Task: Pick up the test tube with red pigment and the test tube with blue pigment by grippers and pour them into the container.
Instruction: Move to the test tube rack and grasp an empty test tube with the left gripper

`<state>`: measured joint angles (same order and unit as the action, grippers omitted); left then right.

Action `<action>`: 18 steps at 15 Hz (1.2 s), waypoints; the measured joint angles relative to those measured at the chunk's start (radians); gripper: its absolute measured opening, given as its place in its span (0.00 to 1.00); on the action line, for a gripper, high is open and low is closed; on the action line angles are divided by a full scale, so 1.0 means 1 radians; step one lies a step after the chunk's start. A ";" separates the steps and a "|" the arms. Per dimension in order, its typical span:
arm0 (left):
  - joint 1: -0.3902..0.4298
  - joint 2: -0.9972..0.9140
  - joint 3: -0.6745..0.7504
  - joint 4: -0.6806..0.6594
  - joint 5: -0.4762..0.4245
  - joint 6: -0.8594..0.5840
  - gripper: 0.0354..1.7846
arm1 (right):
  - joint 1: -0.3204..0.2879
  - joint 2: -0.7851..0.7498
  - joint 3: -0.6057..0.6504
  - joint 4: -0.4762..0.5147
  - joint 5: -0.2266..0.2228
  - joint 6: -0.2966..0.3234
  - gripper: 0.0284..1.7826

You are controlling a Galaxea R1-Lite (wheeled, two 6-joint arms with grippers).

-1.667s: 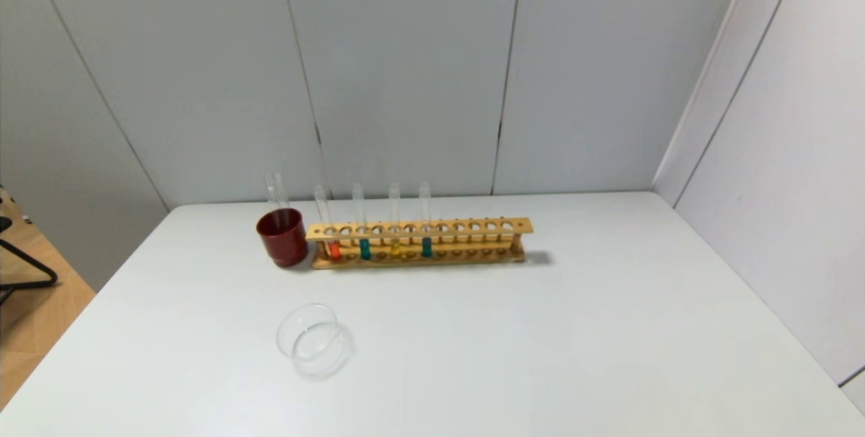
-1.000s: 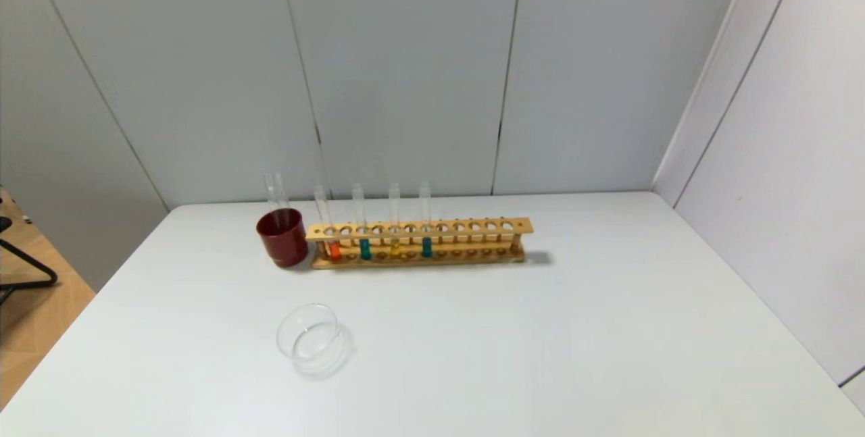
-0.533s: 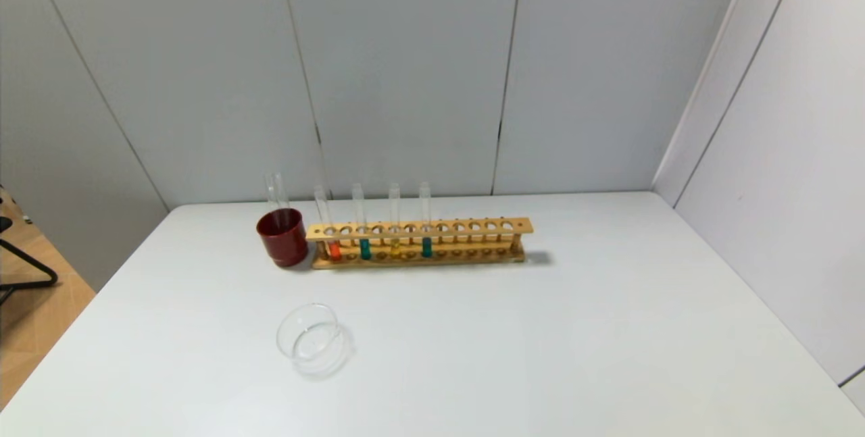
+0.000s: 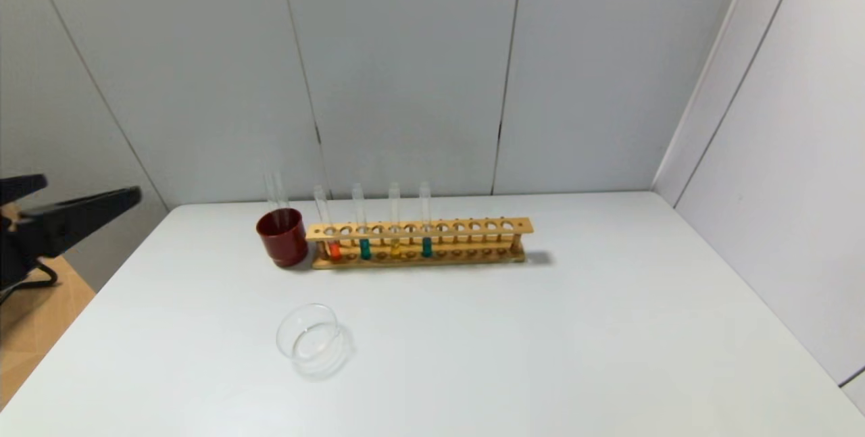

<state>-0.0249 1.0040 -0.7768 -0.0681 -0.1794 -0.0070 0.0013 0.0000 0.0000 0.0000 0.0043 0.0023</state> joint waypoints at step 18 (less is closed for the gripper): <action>-0.177 0.902 -0.017 -0.741 0.077 -0.082 0.98 | 0.000 0.000 0.000 0.000 0.000 0.000 0.98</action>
<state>-0.2019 1.9060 -0.7943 -0.8087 -0.1028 -0.0889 0.0013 0.0000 0.0000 0.0000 0.0038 0.0019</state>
